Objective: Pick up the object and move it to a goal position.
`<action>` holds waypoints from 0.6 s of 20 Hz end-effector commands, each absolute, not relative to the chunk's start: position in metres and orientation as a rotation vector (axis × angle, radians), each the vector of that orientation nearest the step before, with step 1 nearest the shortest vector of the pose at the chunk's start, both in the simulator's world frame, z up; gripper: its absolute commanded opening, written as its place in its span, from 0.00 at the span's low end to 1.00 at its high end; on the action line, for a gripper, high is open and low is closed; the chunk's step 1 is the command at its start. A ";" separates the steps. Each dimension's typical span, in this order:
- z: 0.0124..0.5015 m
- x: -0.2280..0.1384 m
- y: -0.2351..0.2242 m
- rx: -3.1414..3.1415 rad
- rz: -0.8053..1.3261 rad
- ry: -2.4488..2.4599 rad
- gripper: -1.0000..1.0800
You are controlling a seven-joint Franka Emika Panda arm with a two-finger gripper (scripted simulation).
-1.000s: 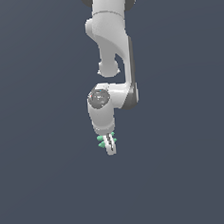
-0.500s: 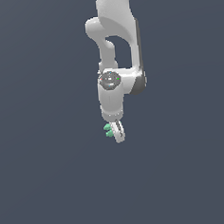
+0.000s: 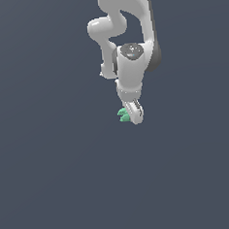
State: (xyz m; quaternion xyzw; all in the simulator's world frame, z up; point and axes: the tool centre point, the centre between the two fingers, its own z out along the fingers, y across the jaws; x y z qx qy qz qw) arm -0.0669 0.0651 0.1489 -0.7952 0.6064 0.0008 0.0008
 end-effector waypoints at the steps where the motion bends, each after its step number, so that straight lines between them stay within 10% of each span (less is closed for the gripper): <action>1: 0.165 -0.082 0.081 -2.497 0.002 1.904 0.00; 12: 0.218 -0.126 0.134 -2.498 -0.002 1.906 0.00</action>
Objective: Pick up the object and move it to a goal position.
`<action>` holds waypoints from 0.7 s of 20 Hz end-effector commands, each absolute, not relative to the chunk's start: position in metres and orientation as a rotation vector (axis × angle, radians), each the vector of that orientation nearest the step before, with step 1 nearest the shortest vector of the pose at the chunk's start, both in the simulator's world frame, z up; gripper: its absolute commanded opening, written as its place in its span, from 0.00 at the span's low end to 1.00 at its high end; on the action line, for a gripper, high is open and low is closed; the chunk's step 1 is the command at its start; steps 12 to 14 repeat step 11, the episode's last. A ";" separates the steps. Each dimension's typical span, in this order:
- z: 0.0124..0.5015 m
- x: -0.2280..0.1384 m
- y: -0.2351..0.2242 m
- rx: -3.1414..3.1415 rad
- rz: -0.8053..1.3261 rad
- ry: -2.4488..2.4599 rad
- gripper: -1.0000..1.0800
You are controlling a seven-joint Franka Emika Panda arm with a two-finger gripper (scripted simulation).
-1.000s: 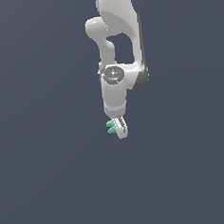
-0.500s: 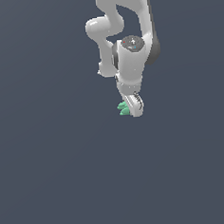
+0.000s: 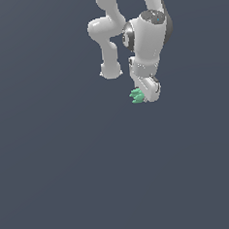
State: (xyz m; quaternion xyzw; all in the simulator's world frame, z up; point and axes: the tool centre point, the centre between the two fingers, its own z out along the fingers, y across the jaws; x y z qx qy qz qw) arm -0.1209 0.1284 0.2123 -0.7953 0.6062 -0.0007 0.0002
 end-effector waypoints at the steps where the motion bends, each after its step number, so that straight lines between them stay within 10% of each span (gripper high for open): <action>1: 0.221 -0.128 0.137 -2.498 -0.002 1.906 0.00; 14: 0.231 -0.135 0.147 -2.498 -0.001 1.906 0.00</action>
